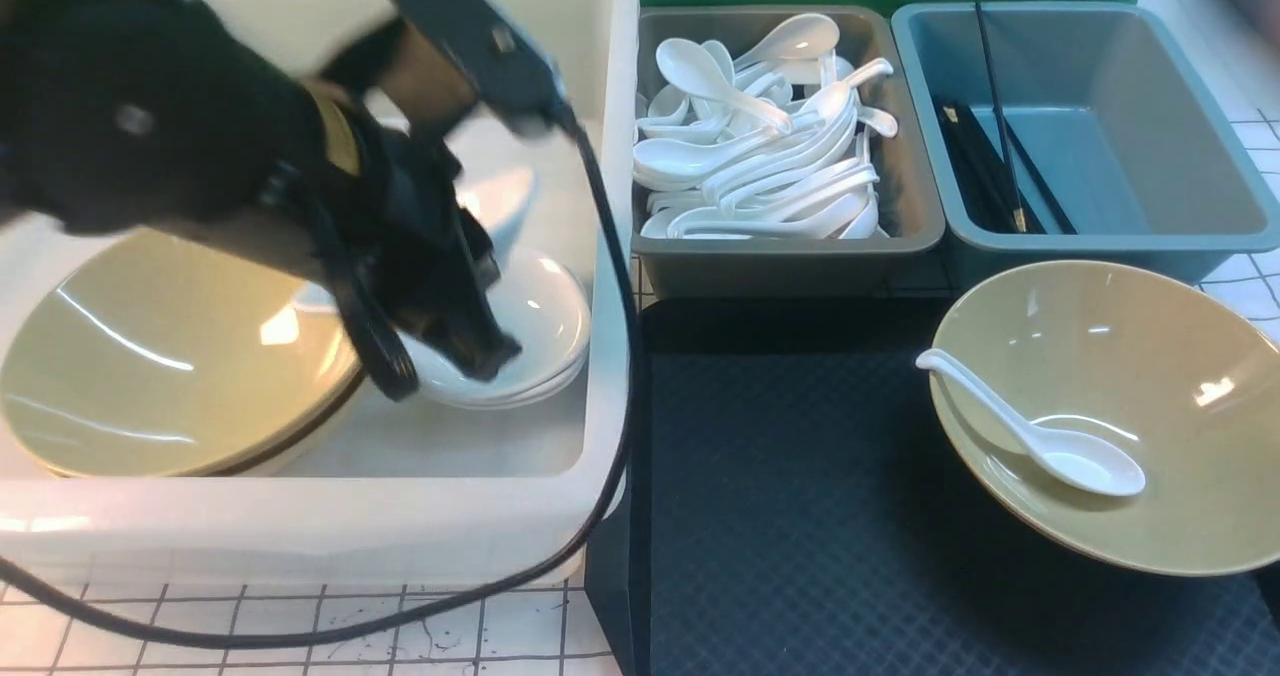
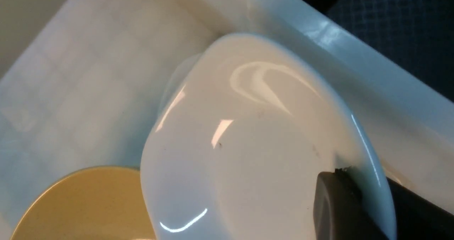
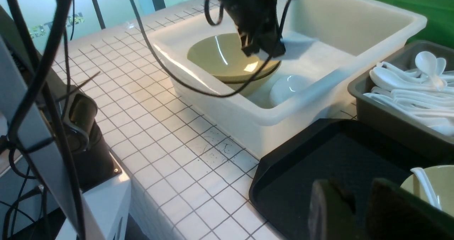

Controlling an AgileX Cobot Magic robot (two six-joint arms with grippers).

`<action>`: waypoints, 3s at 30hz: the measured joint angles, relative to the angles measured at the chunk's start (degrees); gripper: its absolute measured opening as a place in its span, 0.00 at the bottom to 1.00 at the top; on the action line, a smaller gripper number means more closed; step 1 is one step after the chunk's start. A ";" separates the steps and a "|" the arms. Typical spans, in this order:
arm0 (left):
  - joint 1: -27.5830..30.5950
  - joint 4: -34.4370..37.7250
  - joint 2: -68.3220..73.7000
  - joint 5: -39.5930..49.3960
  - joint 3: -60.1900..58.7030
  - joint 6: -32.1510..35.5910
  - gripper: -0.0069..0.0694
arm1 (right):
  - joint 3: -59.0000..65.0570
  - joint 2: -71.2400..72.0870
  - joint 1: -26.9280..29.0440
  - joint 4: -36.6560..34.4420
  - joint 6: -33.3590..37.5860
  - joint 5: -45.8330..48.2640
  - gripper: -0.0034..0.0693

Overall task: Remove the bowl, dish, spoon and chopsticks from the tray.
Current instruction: Use the left arm to put the plate into the large storage box on the left

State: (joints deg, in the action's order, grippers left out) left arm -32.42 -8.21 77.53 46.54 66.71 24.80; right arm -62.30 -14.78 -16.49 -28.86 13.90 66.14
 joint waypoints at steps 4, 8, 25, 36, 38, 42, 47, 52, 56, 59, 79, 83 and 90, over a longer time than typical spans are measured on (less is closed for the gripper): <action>2.06 2.25 2.48 -3.08 -0.33 9.41 0.11 | 0.00 0.00 0.00 -0.06 -0.23 0.51 0.27; 2.30 3.37 4.23 -6.18 -0.33 15.98 0.11 | 0.00 0.00 0.00 -0.11 -0.53 0.51 0.27; 2.30 1.34 11.08 -11.68 -2.67 22.41 0.11 | 0.00 0.00 0.00 -6.29 4.92 -5.68 0.27; 4.54 1.52 13.44 -14.68 -2.67 22.76 0.11 | -1.35 -5.91 0.00 -6.70 6.09 -14.20 0.27; 4.74 1.72 13.68 -15.37 -2.67 22.85 0.11 | -2.82 -9.45 0.00 -6.70 6.77 -14.14 0.27; 5.00 1.83 14.91 -16.45 -2.67 23.58 0.11 | -7.24 -17.43 0.00 -6.70 8.96 -13.13 0.27; 5.00 1.83 16.33 -16.76 -2.67 25.29 0.11 | -13.78 -25.97 0.00 -6.65 10.51 -9.46 0.27; 5.07 1.31 17.14 -16.93 -2.67 28.19 0.11 | -16.55 -29.15 0.00 -6.53 11.64 -7.23 0.28; 5.11 0.48 17.62 -16.88 -2.67 31.20 0.11 | -16.79 -29.21 0.00 -6.53 12.41 -6.34 0.28; 5.11 -1.20 17.95 -17.20 -2.67 32.30 0.11 | -16.86 -29.21 0.00 -6.53 12.91 -5.98 0.28; 5.13 1.31 19.28 -16.03 -2.67 32.71 0.11 | -16.86 -29.21 0.00 -6.49 13.07 -4.15 0.28; 5.13 1.31 19.36 -15.62 -2.67 32.77 0.16 | -16.90 -29.21 0.00 -6.65 13.07 -3.40 0.28; 5.13 1.31 19.42 -15.39 -2.67 31.75 0.45 | -16.90 -29.21 0.00 -8.59 13.42 -3.07 0.28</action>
State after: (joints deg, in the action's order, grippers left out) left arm -27.29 -6.90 96.95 31.15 64.04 56.56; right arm -79.20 -44.00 -16.49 -37.45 27.33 63.06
